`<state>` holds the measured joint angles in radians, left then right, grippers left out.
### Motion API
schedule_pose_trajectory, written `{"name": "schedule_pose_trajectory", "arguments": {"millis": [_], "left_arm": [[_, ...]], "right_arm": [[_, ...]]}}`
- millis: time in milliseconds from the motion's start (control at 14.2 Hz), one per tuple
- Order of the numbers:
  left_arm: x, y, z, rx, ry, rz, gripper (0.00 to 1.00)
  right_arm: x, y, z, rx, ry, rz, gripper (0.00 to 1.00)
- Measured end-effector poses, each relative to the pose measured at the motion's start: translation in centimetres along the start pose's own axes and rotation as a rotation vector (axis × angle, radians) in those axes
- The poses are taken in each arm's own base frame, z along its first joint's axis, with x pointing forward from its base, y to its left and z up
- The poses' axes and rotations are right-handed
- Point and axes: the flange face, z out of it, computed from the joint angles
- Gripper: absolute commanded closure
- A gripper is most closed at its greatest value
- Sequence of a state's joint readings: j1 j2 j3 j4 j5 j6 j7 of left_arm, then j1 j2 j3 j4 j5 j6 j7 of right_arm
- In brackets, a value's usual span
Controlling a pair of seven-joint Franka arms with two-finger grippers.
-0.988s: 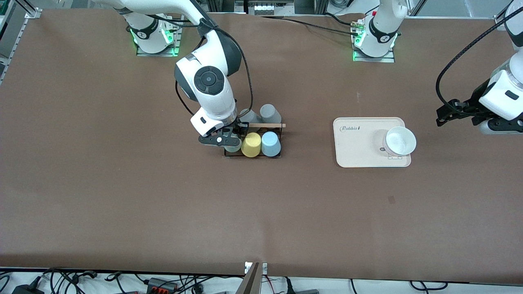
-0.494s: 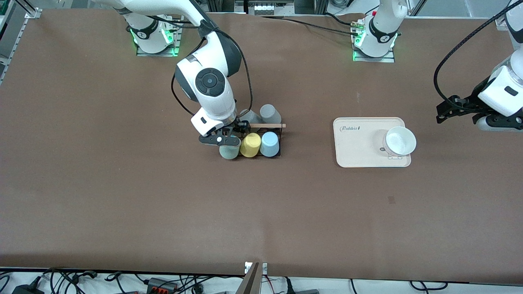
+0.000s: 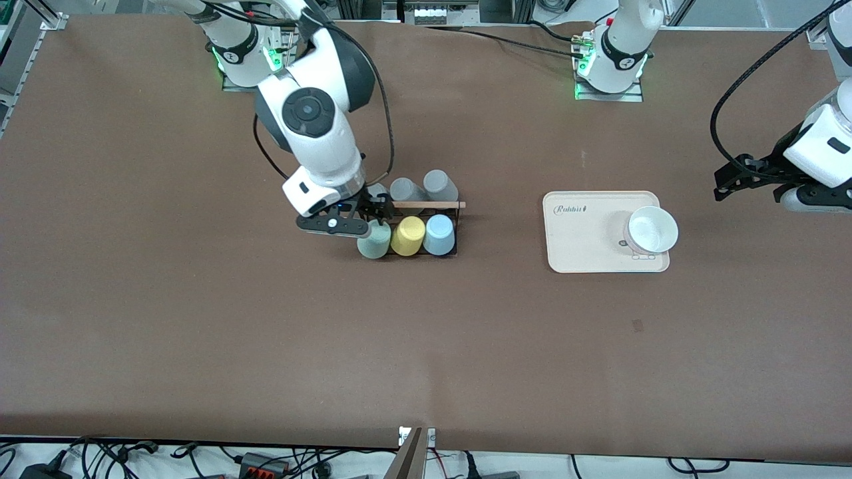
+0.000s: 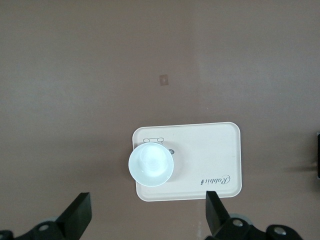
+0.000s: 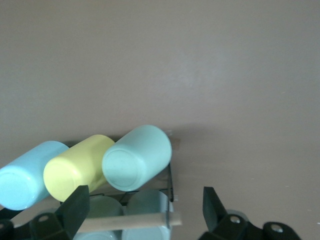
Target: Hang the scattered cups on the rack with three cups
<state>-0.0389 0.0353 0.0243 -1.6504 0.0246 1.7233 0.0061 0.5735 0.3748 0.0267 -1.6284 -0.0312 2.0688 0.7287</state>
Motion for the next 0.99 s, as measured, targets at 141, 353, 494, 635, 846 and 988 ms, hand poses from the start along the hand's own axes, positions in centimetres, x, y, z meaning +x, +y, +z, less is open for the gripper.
{"name": "schedule_pose_trajectory", "arguments": {"millis": [141,353,494,635,846,988], "left_arm": [[0.0,0.0,0.0,0.000,0.000,0.001,0.00],[0.0,0.0,0.0,0.000,0.000,0.003,0.00],[0.0,0.0,0.0,0.000,0.001,0.003,0.00],[0.0,-0.1,-0.1,0.000,0.002,0.002,0.00],[0.0,-0.1,-0.3,0.000,0.006,0.002,0.00],[0.0,-0.1,-0.4,0.000,0.007,0.002,0.00]], "right_arm": [[1.1,2.3,-2.3,-0.003,0.003,0.023,0.00],[3.7,7.4,-5.6,-0.010,0.009,0.055,0.00],[6.0,13.3,-8.3,-0.019,0.011,0.079,0.00],[8.1,20.7,-11.0,-0.031,0.008,0.104,0.00],[9.7,32.5,-14.6,-0.044,0.008,0.145,0.00],[9.4,37.6,-16.4,-0.053,-0.003,0.194,0.00]]}}
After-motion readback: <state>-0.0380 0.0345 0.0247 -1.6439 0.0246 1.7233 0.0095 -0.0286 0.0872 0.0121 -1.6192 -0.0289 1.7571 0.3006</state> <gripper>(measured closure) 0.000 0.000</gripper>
